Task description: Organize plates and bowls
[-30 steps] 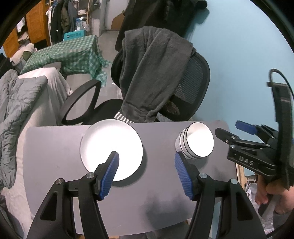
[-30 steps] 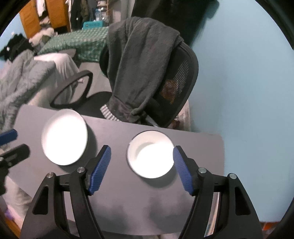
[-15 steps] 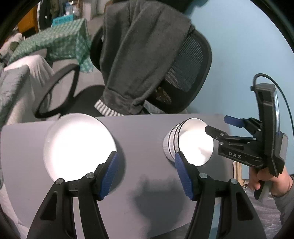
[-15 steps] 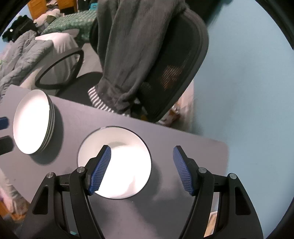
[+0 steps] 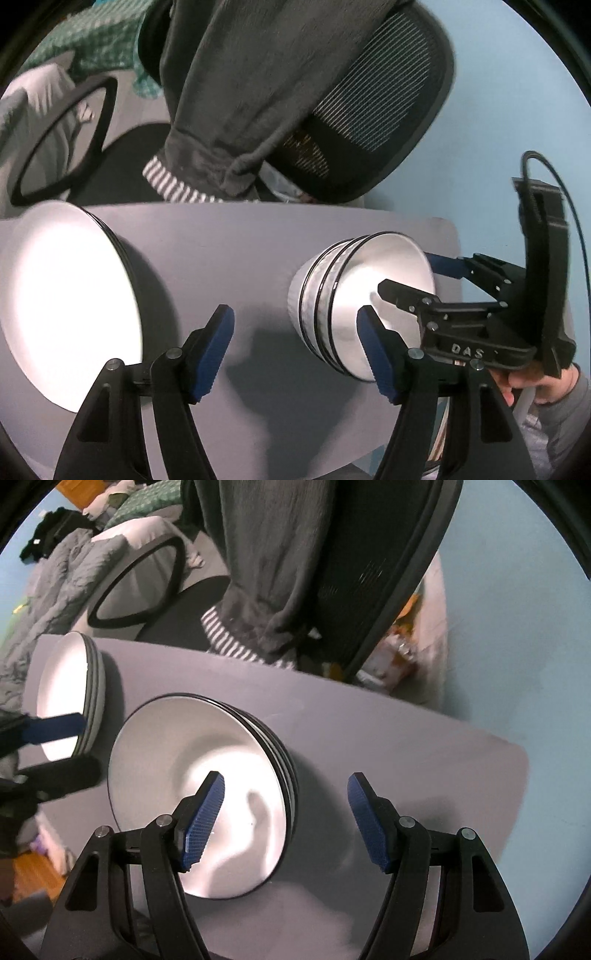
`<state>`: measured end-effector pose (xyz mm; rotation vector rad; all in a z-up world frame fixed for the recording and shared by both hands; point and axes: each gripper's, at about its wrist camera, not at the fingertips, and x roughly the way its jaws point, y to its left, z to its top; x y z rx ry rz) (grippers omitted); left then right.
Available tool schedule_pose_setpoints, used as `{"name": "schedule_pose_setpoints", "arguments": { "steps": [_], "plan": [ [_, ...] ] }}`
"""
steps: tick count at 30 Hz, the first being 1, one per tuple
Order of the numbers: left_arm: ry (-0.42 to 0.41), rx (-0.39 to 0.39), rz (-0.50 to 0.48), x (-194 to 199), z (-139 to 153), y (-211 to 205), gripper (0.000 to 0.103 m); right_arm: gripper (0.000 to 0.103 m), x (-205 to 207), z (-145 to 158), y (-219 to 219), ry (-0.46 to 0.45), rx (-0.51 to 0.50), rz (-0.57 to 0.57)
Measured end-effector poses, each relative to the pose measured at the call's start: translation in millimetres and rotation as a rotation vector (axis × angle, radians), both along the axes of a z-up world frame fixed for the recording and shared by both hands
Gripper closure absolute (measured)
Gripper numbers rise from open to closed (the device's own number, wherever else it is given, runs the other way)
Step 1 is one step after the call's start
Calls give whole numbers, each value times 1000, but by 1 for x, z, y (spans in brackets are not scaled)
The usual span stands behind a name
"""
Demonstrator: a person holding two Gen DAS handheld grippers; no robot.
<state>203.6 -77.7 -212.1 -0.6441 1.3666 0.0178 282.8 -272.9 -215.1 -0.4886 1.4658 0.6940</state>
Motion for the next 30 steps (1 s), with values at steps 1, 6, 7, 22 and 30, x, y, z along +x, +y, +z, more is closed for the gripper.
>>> {"name": "schedule_pose_setpoints", "arguments": {
  "steps": [1, 6, 7, 22, 30],
  "plan": [
    [10, -11, 8, 1, -3, -1, 33, 34, 1, -3, 0, 9, -1, 3],
    [44, -16, 20, 3, -18, -6, 33, 34, 2, -13, -3, 45, 5, 27],
    [49, -14, 21, 3, -20, -8, 33, 34, 3, -15, -4, 51, 6, 27],
    [115, -30, 45, 11, -47, -18, 33, 70, 16, -28, -5, 189, 64, 33],
    [137, -129, 85, 14, -59, -17, 35, 74, 16, -29, -3, 220, 68, 38]
  ]
}}
